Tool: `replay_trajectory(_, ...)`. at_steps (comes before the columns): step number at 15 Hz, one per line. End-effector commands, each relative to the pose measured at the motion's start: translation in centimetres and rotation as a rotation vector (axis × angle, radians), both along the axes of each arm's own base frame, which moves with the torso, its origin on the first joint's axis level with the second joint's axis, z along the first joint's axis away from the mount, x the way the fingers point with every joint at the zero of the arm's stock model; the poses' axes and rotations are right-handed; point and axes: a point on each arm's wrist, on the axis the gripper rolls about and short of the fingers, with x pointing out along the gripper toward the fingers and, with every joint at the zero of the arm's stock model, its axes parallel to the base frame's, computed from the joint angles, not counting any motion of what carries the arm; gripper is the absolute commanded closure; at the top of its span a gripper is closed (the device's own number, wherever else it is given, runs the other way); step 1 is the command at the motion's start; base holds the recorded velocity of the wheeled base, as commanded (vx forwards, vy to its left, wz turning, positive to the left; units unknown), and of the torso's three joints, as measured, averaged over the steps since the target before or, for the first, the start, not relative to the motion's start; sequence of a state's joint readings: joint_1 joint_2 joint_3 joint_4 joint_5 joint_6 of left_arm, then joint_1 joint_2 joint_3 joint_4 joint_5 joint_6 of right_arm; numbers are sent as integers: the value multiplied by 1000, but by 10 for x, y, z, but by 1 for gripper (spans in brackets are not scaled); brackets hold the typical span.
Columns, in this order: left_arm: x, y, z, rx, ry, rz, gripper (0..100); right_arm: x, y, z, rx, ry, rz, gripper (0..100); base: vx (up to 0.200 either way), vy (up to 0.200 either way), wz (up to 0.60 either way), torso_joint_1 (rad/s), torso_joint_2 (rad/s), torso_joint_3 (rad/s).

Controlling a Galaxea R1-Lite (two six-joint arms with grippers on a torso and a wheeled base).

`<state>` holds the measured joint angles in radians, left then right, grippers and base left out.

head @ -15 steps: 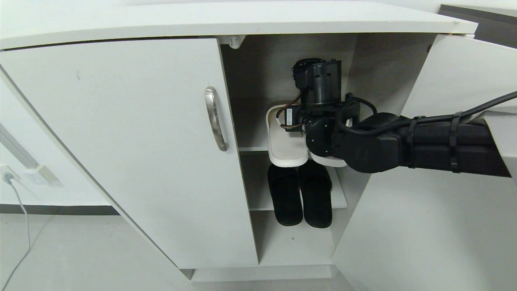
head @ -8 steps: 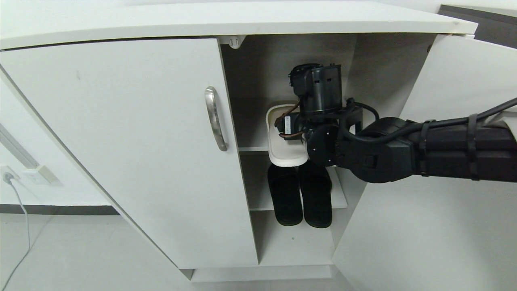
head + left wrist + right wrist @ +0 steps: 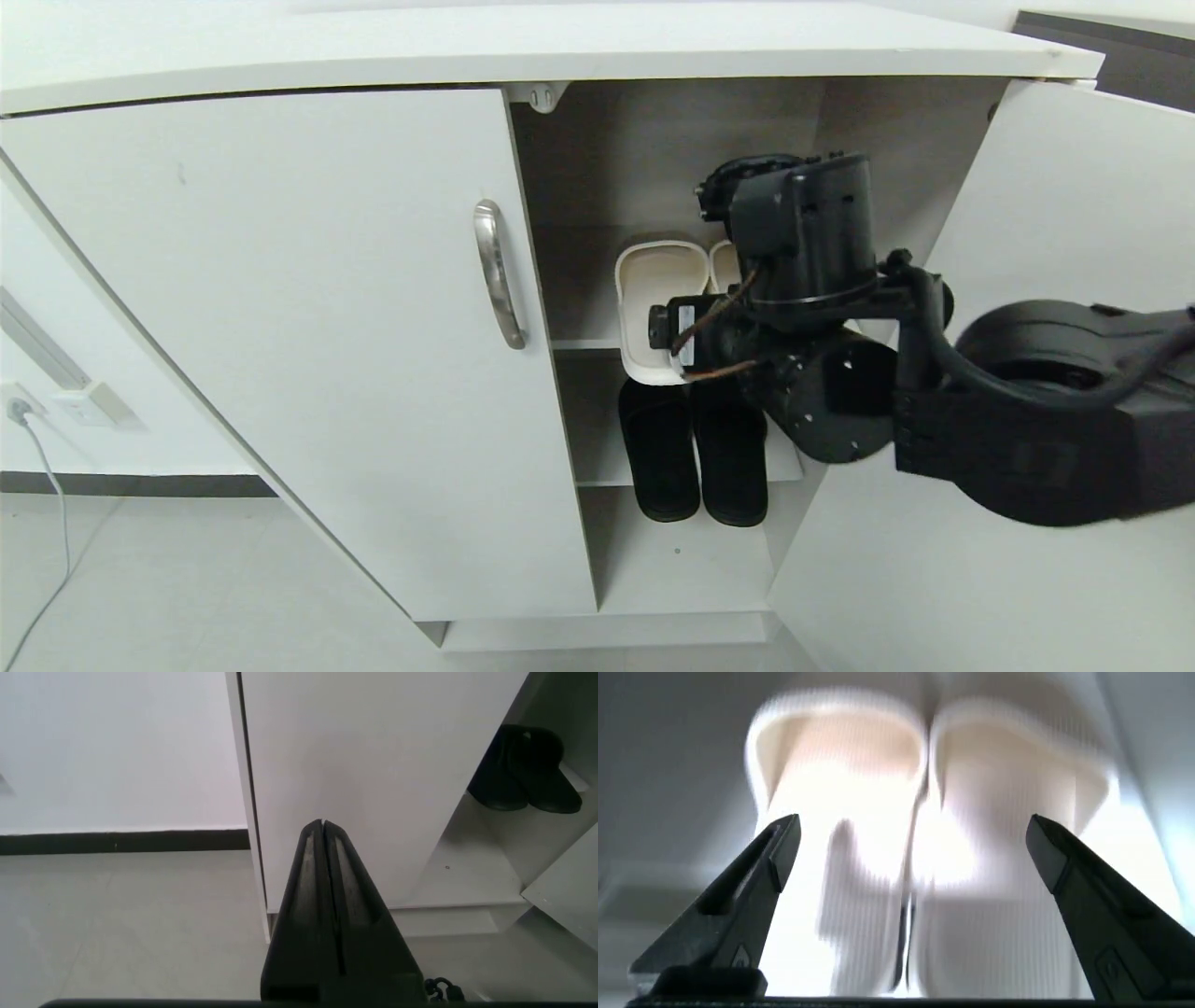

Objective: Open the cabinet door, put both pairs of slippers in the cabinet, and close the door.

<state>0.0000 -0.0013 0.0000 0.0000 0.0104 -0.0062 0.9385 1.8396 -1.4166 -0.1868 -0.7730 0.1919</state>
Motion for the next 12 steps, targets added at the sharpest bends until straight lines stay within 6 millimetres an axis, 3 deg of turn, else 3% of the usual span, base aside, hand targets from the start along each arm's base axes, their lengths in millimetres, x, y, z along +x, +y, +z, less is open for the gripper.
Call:
replay_trajectory(1, 0, 0, 0, 0, 1, 0, 100, -49, -27, 1, 34, 8, 96, 0, 0, 0, 0, 0, 0, 0)
replay_trajectory(2, 0, 0, 0, 0, 1, 0, 100, -54, -30, -1, 52, -7, 115, 0, 0, 0, 0, 0, 0, 0)
replay_trajectory(3, 0, 0, 0, 0, 1, 0, 100, -55, -31, -4, 68, -20, 118, 100, 0, 0, 0, 0, 0, 0)
replay_trajectory(12, 0, 0, 0, -1, 1, 0, 100, -57, -34, -2, 75, -35, 124, 100, 0, 0, 0, 0, 0, 0)
